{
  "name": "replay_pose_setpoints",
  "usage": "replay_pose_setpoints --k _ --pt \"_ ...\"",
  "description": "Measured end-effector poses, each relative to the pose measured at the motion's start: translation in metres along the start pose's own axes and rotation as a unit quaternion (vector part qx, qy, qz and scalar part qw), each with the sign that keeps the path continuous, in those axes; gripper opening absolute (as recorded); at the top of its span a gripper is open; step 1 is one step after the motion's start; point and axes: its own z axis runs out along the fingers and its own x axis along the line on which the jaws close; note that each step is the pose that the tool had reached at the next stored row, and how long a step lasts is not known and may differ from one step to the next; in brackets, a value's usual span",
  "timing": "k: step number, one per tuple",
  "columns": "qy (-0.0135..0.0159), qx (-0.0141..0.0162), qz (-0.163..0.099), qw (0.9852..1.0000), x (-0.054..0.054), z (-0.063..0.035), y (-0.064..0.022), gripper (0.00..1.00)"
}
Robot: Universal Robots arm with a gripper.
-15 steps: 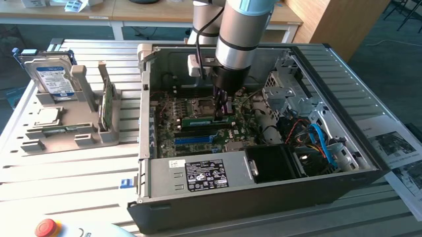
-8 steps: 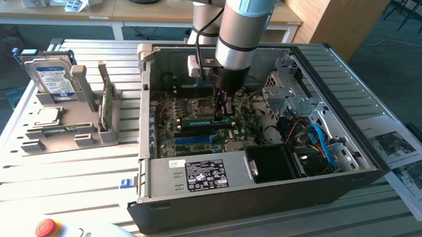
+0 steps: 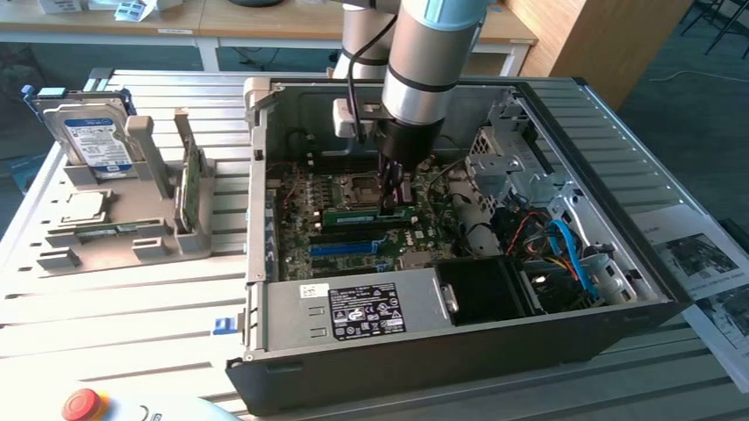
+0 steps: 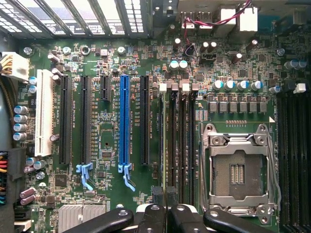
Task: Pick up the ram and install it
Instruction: 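Insert the ram into the slot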
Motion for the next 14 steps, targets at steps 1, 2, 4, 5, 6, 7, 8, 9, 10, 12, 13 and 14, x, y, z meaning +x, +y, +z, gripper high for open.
replay_pose_setpoints --k 1,2,4,5,6,7,8,9,10,12,13,14 --pt "0.0 0.0001 0.0 1.0 0.0 0.0001 0.0 0.12" --pt "-0.0002 0.0002 0.0 1.0 -0.0001 0.0004 -0.0001 0.12" --pt "0.0 0.0001 0.0 1.0 0.0 0.0005 -0.0001 0.12" --pt "0.0 0.0 0.0 1.0 0.0 0.0007 0.0 0.12" --pt "0.0 0.0 0.0 1.0 0.0 0.0008 -0.0001 0.12" --pt "0.0 0.0 0.0 1.0 0.0 0.001 -0.0001 0.12" --pt "0.0 0.0 0.0 1.0 0.0 0.0012 -0.0001 0.12" --pt "0.0 0.0 0.0 1.0 0.0 0.0013 -0.0001 0.12" --pt "0.0 0.0 0.0 1.0 0.0 0.0014 -0.0001 0.12" --pt "-0.0001 0.0001 0.0 1.0 0.0 0.0019 -0.0001 0.12" --pt "-0.0001 0.0 0.0 1.0 0.0 0.0021 -0.0001 0.12" --pt "-0.0001 0.0 0.0 1.0 0.0 0.0023 0.0 0.12"
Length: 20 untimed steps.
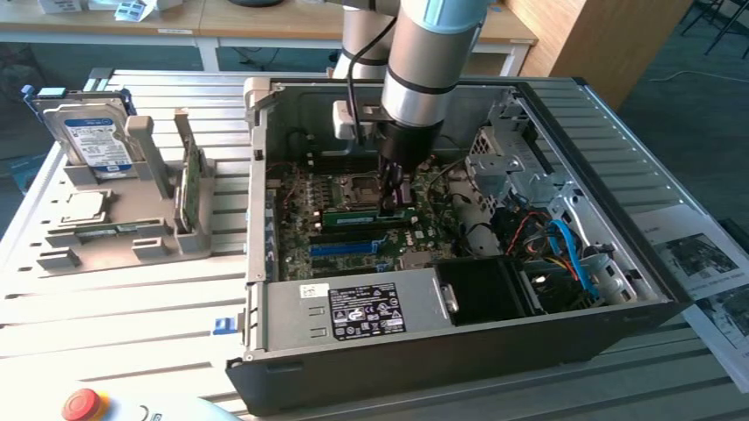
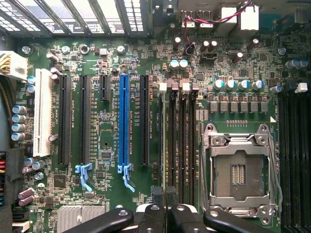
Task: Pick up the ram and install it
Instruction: 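Insert the ram into the slot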
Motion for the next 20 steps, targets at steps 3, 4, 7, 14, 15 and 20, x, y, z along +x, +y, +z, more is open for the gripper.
replay_pose_setpoints --k 3,4,7,14,15,20 --pt "0.0 0.0 0.0 1.0 0.0 0.0008 0.0 0.12" --pt "0.0 0.0 0.0 1.0 0.0 0.0011 0.0 0.12" --pt "0.0 0.0 0.0 1.0 0.0 0.002 0.0 0.12" --pt "0.0001 0.0 0.0 1.0 0.0 0.0042 0.0001 0.12" --pt "0.0001 0.0 0.0 1.0 0.0 0.0042 0.0001 0.12" --pt "0.0001 0.0 0.0 1.0 0.0 0.0043 0.0001 0.12"
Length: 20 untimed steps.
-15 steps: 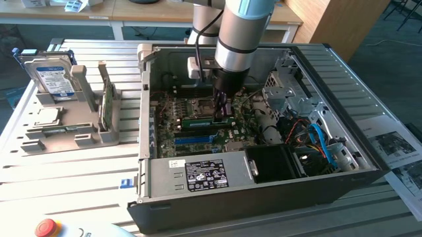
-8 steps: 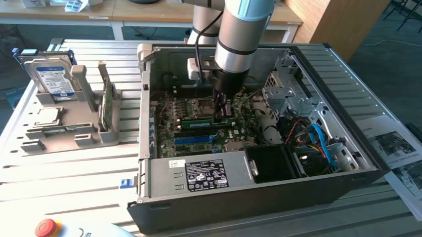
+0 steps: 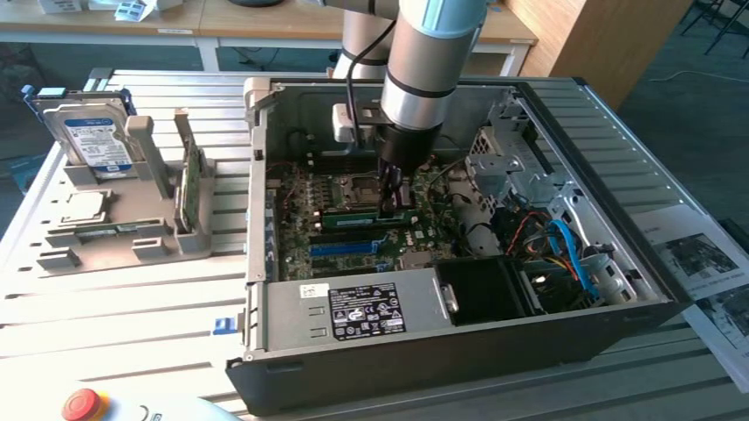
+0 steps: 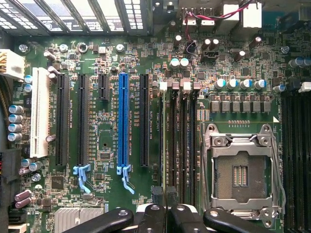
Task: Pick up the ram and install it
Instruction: 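Insert the ram into the slot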
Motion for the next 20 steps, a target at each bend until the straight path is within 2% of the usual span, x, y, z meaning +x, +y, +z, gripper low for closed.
replay_pose_setpoints --k 5,6,20 --pt "0.0 -0.0001 0.0 1.0 0.0 0.0 0.0 0.13" --pt "0.0 0.0 0.0 1.0 0.0 0.0 0.0 0.19" --pt "0.0 0.0 0.0 1.0 0.0 0.0 0.0 0.19"
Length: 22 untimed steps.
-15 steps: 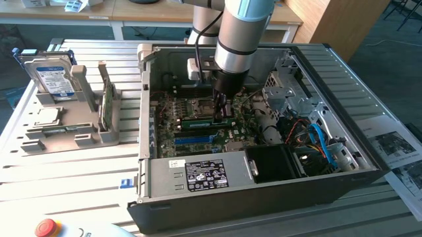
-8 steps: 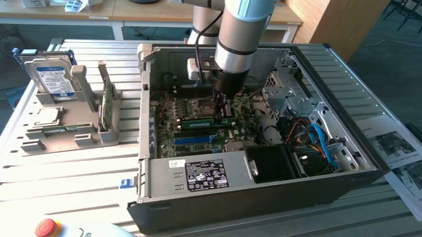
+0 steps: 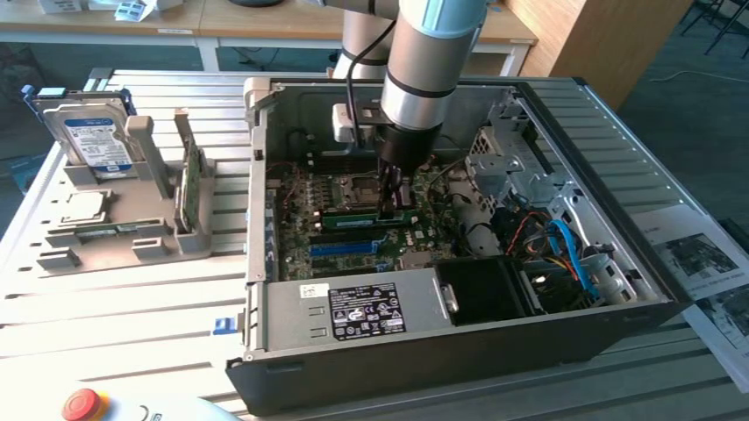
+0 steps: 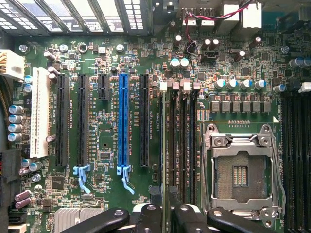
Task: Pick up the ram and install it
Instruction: 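Insert the ram into the slot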
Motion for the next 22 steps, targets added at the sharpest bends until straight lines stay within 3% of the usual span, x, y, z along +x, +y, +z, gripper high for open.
replay_pose_setpoints --k 4,5,11,22 --pt "0.0 0.0 0.0 1.0 0.0 0.0 0.0 0.2" --pt "0.0 0.0 0.0 1.0 0.0 0.0 0.0 0.26" --pt "0.0 0.0 0.0 1.0 0.0 -0.0007 0.0 0.26" --pt "0.0 -0.0002 0.0 1.0 0.0 -0.0223 0.001 0.26"
